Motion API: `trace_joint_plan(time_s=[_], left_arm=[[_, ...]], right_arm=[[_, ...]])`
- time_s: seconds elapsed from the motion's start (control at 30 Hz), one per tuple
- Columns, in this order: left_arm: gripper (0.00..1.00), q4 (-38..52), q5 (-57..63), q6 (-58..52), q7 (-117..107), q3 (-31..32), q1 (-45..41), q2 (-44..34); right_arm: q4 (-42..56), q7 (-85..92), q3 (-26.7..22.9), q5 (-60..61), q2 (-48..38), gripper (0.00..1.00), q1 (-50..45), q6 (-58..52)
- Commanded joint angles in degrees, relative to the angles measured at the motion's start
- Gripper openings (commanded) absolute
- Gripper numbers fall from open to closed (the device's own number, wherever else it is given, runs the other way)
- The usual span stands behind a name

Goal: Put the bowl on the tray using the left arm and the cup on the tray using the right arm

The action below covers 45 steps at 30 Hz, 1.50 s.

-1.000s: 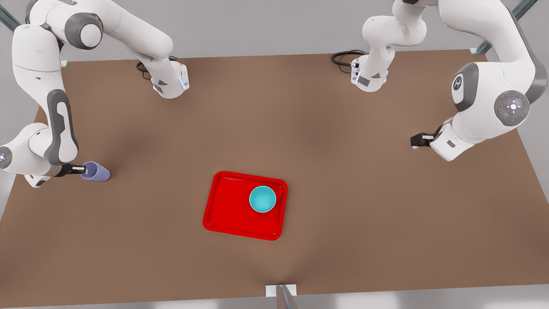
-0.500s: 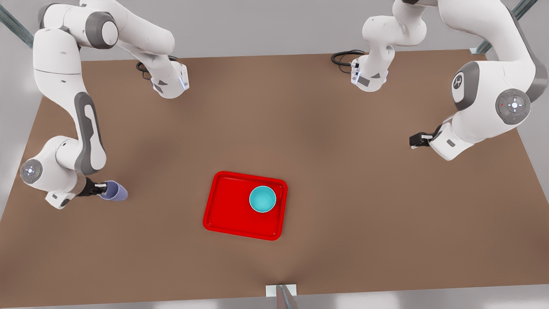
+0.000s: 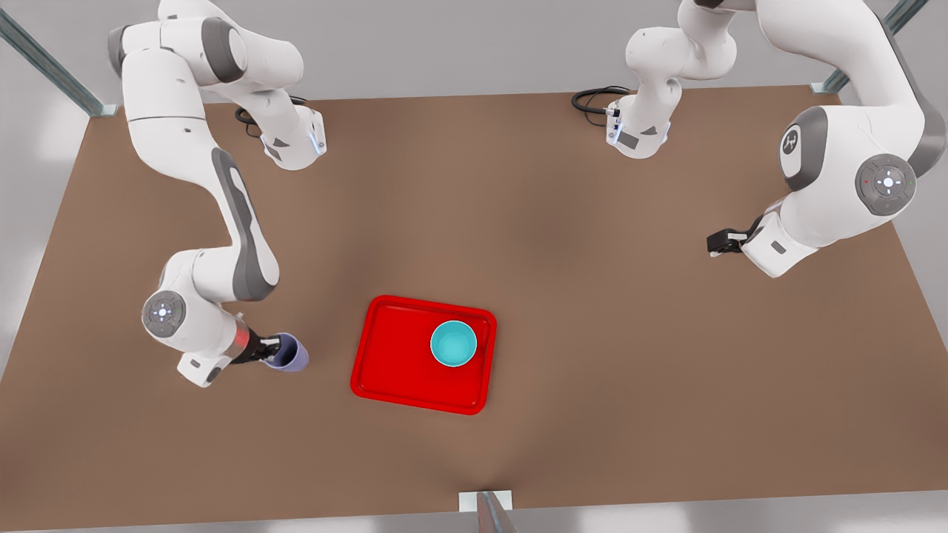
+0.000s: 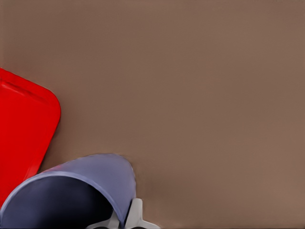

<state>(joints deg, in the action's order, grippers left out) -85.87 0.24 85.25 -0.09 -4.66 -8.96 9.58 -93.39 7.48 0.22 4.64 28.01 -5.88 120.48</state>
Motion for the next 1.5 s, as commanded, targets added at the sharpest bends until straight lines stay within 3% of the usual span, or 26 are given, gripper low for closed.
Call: trace_joint_plan(time_s=[0.0, 0.43, 0.83, 0.87, 0.93, 1.0, 1.03, 1.07, 1.1, 1.47], left_arm=[[1.0, 0.0, 0.0, 0.0, 0.0, 0.0, 0.0, 0.0], [1.0, 0.0, 0.4, 0.0, 0.0, -0.1, 0.0, 0.3], [1.0, 0.0, 0.5, 0.0, 0.0, -0.1, 0.0, 0.4], [1.0, 0.0, 0.5, 0.0, 0.0, -0.1, 0.0, 0.4], [1.0, 0.0, 0.5, 0.0, 0.0, -0.1, 0.0, 0.4], [1.0, 0.0, 0.5, -0.1, -0.1, -0.1, 0.0, 0.4], [1.0, 0.0, 0.5, -0.1, -0.1, -0.1, 0.0, 0.5], [1.0, 0.0, 0.5, 0.0, -0.1, -0.1, 0.0, 0.4], [1.0, 0.0, 0.5, -0.1, -0.1, -0.1, 0.0, 0.4], [1.0, 0.0, 0.5, 0.0, 0.0, -0.1, 0.0, 0.4]], right_arm=[[1.1, -1.0, 0.6, -0.4, 0.4, 0.21, -0.1, -0.9], [18.7, -14.3, 2.2, 0.2, 14.8, 0.21, -10.6, -3.5], [21.3, -13.6, 2.2, -0.2, 19.0, 0.21, -13.2, -3.0], [21.3, -13.5, 2.2, -0.3, 19.1, 0.29, -13.6, -3.2], [20.9, -13.5, 2.4, -0.5, 19.1, 0.3, -13.7, -3.5], [20.9, -13.5, 2.5, -0.6, 19.1, 0.4, -13.7, -3.6], [20.9, -13.8, 2.5, -0.5, 19.1, 0.56, -13.7, -3.7], [20.9, -14.0, 2.9, -0.5, 19.1, 0.91, -13.7, -3.5], [20.4, -14.2, 2.9, -1.4, 19.1, 1.0, -13.7, -3.4], [19.8, -13.8, 4.1, -3.3, 19.0, 1.0, -13.5, -2.9]])
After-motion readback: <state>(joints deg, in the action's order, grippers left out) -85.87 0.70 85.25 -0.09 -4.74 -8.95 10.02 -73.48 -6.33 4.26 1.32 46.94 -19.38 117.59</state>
